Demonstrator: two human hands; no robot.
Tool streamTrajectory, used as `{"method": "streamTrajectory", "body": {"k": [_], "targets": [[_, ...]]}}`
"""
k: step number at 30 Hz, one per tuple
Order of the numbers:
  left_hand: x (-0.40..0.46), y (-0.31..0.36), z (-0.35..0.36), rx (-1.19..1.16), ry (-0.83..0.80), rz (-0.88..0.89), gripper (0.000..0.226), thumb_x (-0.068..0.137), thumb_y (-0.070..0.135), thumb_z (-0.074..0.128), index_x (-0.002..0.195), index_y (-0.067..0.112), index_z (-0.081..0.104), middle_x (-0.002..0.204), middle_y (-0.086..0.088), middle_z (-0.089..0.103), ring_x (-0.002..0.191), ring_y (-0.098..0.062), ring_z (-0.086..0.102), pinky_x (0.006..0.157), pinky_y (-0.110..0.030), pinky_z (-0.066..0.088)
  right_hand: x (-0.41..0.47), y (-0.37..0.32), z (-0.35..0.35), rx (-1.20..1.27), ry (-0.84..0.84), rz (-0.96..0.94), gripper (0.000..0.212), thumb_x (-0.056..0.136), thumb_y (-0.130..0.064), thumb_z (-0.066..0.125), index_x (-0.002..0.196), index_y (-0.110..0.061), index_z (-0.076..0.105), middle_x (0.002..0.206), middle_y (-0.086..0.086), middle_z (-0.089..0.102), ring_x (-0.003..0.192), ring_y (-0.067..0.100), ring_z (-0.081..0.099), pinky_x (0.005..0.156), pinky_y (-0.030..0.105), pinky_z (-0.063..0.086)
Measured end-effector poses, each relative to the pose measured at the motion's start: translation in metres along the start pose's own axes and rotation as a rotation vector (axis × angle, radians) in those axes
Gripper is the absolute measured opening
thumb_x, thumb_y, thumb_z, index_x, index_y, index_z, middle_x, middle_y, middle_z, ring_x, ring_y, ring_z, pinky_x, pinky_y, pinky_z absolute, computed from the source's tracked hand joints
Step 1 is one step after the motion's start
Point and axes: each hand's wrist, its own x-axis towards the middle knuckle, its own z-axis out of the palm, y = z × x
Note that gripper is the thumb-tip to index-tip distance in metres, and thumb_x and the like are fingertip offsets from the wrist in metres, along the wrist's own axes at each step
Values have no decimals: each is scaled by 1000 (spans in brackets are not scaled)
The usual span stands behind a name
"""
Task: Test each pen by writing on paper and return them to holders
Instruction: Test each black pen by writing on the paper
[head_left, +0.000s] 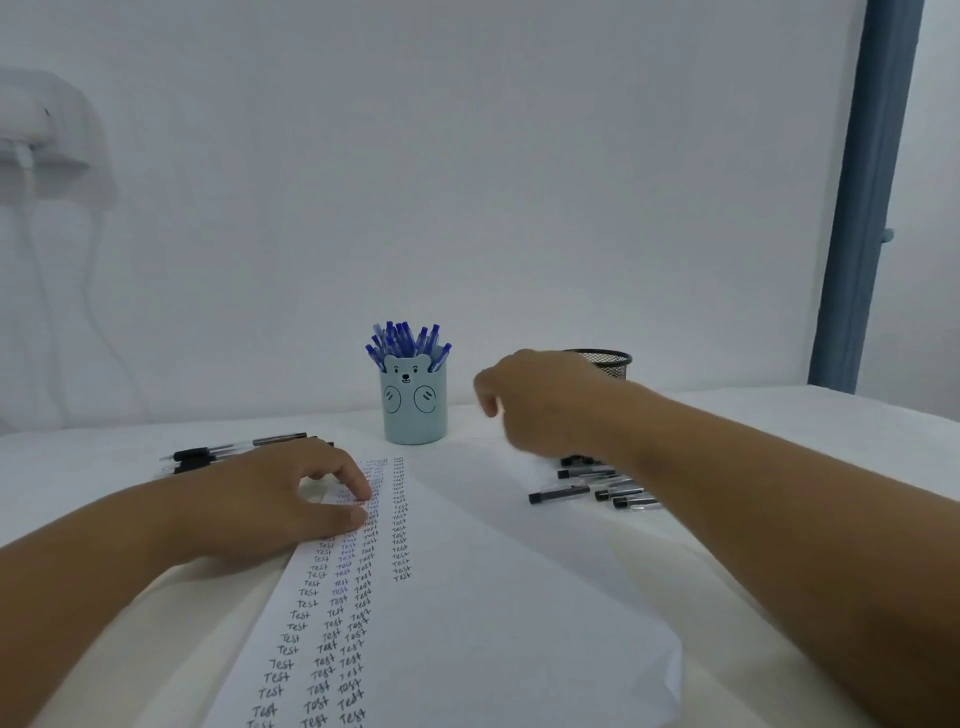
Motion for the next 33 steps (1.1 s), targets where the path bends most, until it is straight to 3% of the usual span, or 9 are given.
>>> {"method": "streamTrajectory", "body": {"k": [6, 10, 12, 19, 22, 26, 28, 33], "targets": [[3, -1, -4, -59, 54, -6, 17, 81, 52, 77, 96, 54, 69, 121, 26, 58, 116, 8, 50, 108, -32, 42, -8, -52, 33, 353, 114, -222, 19, 101, -28, 46, 115, -27, 59, 119, -8, 60, 112, 17, 53, 92, 36, 47], [9, -14, -13, -51, 228, 35, 10, 86, 34, 78, 93, 38, 74, 111, 19, 66, 106, 3, 58, 91, -20, 46, -10, -61, 43, 424, 97, -297, 26, 101, -43, 48, 119, -30, 61, 119, -11, 59, 114, 11, 52, 97, 38, 47], [11, -24, -18, -13, 303, 28, 15, 87, 27, 76, 98, 36, 70, 108, 17, 66, 104, -3, 58, 79, -11, 39, -7, -61, 45, 447, 62, -311, 27, 100, -46, 49, 117, -30, 62, 117, -13, 59, 111, 10, 52, 97, 38, 48], [13, -61, -25, 56, 352, -105, 23, 92, 15, 65, 107, 32, 67, 109, 15, 57, 103, -11, 53, 71, -6, 33, -1, -61, 50, 457, 52, -343, 24, 99, -49, 49, 106, -31, 65, 107, -15, 61, 103, 8, 53, 94, 37, 48], [13, -65, -22, 67, 300, -170, 30, 94, 13, 61, 121, 26, 66, 119, 8, 57, 107, -12, 54, 83, -18, 35, 0, -62, 52, 456, 58, -350, 24, 98, -50, 50, 105, -32, 64, 106, -15, 61, 103, 6, 52, 94, 36, 48], [14, -68, -19, 114, 229, -213, 35, 95, 20, 58, 127, 33, 58, 117, 10, 56, 117, -17, 53, 101, -30, 40, 1, -63, 53, 474, 54, -354, 22, 98, -49, 50, 105, -33, 65, 106, -16, 61, 103, 6, 53, 94, 35, 48], [14, -67, -18, 188, 217, -237, 30, 96, 27, 56, 123, 40, 59, 111, 13, 53, 115, -16, 50, 106, -40, 40, 1, -62, 53, 479, 55, -357, 22, 98, -49, 51, 105, -33, 65, 106, -16, 61, 102, 6, 52, 93, 35, 47], [14, -65, -13, 209, 322, -167, 8, 91, 35, 64, 91, 42, 61, 104, 17, 51, 107, -11, 47, 101, -39, 39, 1, -62, 53, 483, 58, -357, 22, 98, -48, 51, 105, -32, 64, 105, -16, 60, 101, 5, 52, 93, 34, 47]]}}
